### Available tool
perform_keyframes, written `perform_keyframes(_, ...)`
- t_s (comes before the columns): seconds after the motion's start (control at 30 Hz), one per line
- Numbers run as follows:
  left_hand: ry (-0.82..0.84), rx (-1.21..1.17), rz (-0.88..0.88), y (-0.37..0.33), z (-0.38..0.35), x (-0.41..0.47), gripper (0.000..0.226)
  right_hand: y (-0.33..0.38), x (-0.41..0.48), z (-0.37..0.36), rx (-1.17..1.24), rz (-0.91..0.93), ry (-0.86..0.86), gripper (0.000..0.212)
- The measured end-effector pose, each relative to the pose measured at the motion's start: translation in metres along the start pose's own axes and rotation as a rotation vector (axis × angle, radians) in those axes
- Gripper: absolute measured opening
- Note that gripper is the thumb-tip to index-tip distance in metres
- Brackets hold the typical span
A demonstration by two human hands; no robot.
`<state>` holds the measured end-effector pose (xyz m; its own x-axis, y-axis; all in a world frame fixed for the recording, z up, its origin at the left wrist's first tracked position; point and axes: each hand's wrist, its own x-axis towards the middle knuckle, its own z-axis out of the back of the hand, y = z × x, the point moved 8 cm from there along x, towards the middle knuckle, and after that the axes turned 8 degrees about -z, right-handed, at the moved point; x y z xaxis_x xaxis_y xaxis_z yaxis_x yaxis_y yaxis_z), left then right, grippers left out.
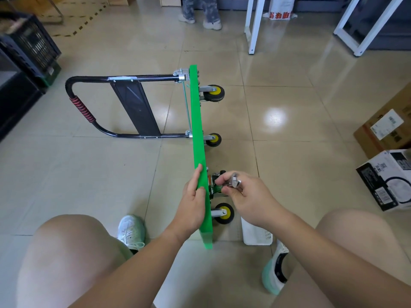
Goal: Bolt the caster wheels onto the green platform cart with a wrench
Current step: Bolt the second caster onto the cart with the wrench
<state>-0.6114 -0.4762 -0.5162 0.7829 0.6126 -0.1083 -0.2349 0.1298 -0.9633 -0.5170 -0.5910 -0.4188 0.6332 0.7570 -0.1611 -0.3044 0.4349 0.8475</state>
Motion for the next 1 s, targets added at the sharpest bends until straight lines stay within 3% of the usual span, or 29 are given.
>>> perform_keyframes(0.17,0.011,-0.006,-0.001,-0.003,-0.001,-0.001,0.06,0.012,0.004,-0.008,-0.115,0.095,0.002,0.019)
perform_keyframes(0.37,0.022,-0.041,-0.009,0.0,0.0,0.0,0.059,0.01,-0.002,-0.014,0.069,0.109,0.021,0.042)
perform_keyframes(0.5,0.018,-0.041,0.005,0.004,-0.002,0.002,0.058,0.006,-0.01,-0.018,0.098,0.176,-0.06,0.042)
perform_keyframes(0.57,0.005,-0.043,0.001,0.003,-0.001,0.002,0.058,0.004,-0.005,-0.017,0.077,0.186,-0.126,0.031)
perform_keyframes(0.67,0.005,-0.039,-0.025,0.002,0.0,0.002,0.058,0.002,0.011,-0.013,0.125,0.122,-0.169,0.019)
perform_keyframes(0.83,0.002,-0.049,-0.026,0.003,0.0,0.001,0.06,0.009,0.041,-0.015,0.179,0.004,-0.068,0.034)
perform_keyframes(1.0,-0.003,-0.04,0.022,0.003,-0.002,0.001,0.06,-0.004,0.062,-0.02,0.307,-0.145,0.008,0.031)
